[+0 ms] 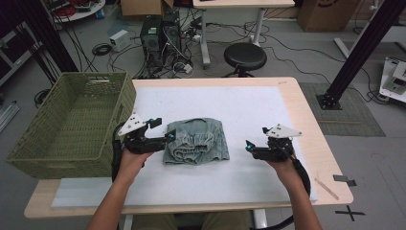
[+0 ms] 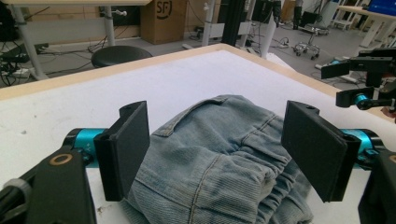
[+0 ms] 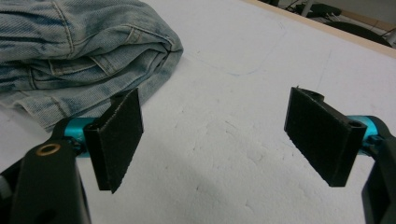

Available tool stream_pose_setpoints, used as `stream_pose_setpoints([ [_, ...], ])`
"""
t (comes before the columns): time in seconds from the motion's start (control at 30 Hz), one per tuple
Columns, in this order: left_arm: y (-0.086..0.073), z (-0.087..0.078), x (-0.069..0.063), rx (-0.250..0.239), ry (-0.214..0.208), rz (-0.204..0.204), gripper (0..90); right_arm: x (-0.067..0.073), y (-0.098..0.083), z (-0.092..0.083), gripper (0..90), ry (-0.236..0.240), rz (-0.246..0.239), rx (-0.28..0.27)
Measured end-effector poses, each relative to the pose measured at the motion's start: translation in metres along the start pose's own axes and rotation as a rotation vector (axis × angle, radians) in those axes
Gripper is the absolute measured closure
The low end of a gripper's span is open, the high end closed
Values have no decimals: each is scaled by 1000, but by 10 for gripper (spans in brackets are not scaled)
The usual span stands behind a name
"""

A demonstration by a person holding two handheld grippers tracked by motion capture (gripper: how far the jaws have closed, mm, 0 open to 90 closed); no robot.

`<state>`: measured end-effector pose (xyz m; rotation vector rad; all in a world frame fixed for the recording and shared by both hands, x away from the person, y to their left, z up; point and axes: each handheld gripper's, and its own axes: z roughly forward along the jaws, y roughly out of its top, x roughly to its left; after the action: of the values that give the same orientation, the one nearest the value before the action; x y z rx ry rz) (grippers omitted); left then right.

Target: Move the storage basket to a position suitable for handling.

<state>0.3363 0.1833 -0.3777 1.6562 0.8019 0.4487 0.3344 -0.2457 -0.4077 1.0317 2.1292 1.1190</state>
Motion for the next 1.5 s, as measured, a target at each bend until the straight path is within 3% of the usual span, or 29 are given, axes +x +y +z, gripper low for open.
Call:
stream_pose_setpoints([
  [0.17,7,-13,3,-1,22,-16,237,2,-2,3,204,6,0,6],
  [0.4,11,-40,6,-45,46,-52,238,2,-5,2,204,9,4,3],
  [0.57,14,-59,19,-61,46,-88,242,3,-6,0,204,17,7,1],
  [0.9,20,-91,37,-82,51,-59,245,4,-8,1,204,25,11,7],
  [0.97,22,-99,41,-99,27,-74,246,4,-8,1,204,26,18,5],
  [1.13,28,-119,49,-111,4,-65,246,4,-9,1,204,26,16,8],
  [1.5,32,-174,80,-146,92,-52,246,5,-10,2,204,25,15,10],
])
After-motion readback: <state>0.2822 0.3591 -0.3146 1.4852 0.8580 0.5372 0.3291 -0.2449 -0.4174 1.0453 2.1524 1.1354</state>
